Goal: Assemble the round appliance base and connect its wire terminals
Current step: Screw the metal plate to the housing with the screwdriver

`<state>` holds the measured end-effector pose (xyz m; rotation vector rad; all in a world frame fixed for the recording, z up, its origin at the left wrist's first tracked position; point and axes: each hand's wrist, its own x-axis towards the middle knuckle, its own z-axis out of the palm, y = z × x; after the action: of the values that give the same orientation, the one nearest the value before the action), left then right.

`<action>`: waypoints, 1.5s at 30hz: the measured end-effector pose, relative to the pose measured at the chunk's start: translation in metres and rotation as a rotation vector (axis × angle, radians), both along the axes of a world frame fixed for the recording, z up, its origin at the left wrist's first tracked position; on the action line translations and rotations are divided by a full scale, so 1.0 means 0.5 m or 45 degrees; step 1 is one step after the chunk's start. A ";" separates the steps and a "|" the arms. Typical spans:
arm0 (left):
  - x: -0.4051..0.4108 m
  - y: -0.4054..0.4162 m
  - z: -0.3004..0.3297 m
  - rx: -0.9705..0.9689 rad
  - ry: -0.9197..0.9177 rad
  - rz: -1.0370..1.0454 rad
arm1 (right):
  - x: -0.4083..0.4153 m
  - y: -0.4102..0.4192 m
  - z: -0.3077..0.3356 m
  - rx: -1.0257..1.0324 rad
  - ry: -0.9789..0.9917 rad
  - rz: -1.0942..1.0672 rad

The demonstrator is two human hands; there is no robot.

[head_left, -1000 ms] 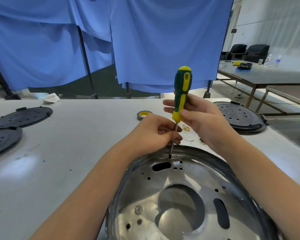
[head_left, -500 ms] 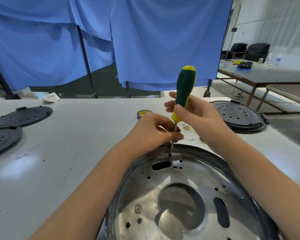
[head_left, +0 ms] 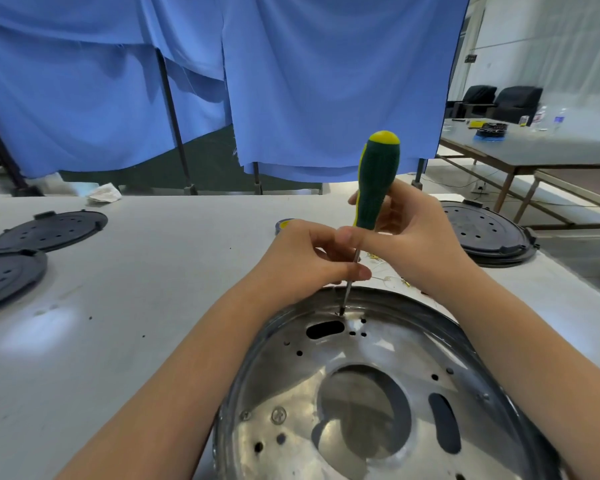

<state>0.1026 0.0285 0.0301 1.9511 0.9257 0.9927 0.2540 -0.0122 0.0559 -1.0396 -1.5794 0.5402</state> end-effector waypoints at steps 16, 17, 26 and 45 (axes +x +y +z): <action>-0.004 0.007 -0.001 -0.120 -0.008 -0.051 | 0.016 0.015 -0.009 -0.285 0.246 0.363; -0.005 0.006 0.000 -0.122 -0.001 -0.052 | 0.014 0.016 -0.012 -0.311 0.258 0.407; 0.002 -0.009 0.006 -0.083 0.085 -0.100 | 0.016 0.014 -0.010 -0.212 0.099 0.125; -0.005 0.001 0.005 -0.082 -0.028 0.010 | 0.004 0.005 -0.004 -0.191 0.194 0.335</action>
<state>0.0999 0.0289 0.0328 1.8806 0.9427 0.9750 0.2558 -0.0099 0.0540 -0.8825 -1.5661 0.9087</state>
